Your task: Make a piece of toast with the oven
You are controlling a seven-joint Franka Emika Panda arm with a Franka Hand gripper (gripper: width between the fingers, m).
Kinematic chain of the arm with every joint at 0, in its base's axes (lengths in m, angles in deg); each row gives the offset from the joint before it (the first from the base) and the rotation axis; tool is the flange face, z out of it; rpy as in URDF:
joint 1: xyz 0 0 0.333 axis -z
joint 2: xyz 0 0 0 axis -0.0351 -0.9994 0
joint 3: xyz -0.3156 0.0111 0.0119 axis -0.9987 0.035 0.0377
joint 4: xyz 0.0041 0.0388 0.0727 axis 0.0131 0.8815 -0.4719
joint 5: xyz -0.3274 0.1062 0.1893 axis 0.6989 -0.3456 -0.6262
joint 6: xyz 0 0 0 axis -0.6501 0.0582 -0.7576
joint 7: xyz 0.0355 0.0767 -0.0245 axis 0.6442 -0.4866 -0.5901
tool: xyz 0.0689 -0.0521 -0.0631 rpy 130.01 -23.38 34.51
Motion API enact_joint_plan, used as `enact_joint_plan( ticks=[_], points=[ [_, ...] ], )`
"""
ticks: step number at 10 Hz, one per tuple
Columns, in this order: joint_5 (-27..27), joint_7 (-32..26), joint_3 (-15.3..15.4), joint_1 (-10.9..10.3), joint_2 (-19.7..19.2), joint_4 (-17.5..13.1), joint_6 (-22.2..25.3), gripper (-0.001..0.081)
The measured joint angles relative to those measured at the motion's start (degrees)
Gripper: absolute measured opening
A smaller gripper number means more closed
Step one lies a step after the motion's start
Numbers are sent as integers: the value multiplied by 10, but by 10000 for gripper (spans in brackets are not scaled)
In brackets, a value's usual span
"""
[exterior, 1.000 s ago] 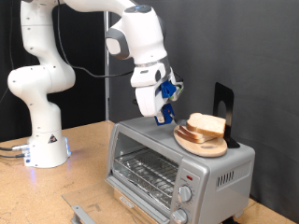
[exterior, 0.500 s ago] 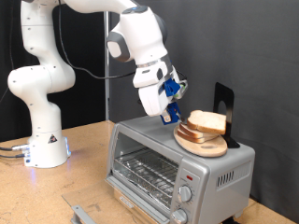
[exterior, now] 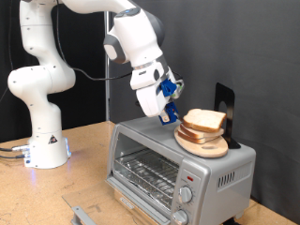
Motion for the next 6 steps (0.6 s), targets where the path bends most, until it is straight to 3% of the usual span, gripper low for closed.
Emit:
enact_joint_plan(
  ticks=[4, 6],
  points=[
    [-47, -44, -11, 1, 44, 27, 14, 325],
    [-34, -44, -16, 7, 61, 28, 62, 325]
  ],
)
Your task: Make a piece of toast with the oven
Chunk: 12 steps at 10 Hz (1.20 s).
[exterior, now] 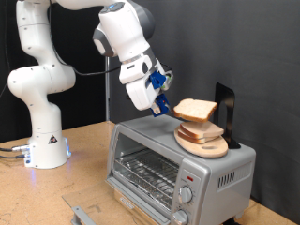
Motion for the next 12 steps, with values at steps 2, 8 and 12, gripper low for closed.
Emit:
enact_joint_plan(
  ticks=[2, 8, 12],
  points=[
    [-8, -20, 0, 0, -1, 4, -15, 325],
    [-20, -241, -78, 10, 46, 22, 80, 325],
    [66, -329, -124, 39, 57, -11, 179, 325]
  ],
)
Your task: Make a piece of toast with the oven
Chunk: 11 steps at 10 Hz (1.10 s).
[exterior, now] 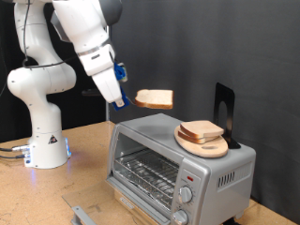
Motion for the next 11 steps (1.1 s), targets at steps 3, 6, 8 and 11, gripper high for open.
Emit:
enact_joint_plan(
  ticks=[3, 6, 8, 11],
  points=[
    [11, -82, -30, 8, -2, -10, 0, 325],
    [10, -89, -48, 10, -9, -18, 6, 325],
    [3, -128, -50, 9, -8, -15, 6, 325],
    [-9, -278, -76, 10, -9, 0, -5, 325]
  ],
)
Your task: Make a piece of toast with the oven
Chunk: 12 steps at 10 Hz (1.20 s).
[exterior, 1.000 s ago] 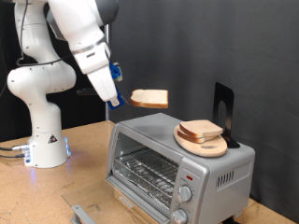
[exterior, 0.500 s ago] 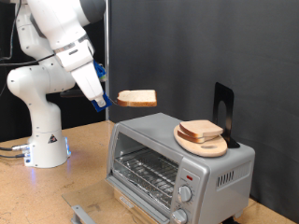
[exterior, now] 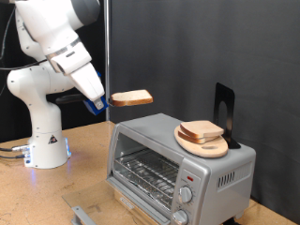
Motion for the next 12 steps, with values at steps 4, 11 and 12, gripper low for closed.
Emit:
enact_joint_plan(
  ticks=[4, 11, 12],
  points=[
    [18, -8, -12, 14, -38, 4, -51, 325],
    [28, -6, -18, 23, -128, 7, -95, 325],
    [27, -7, -18, 23, -136, 10, -104, 325]
  ],
)
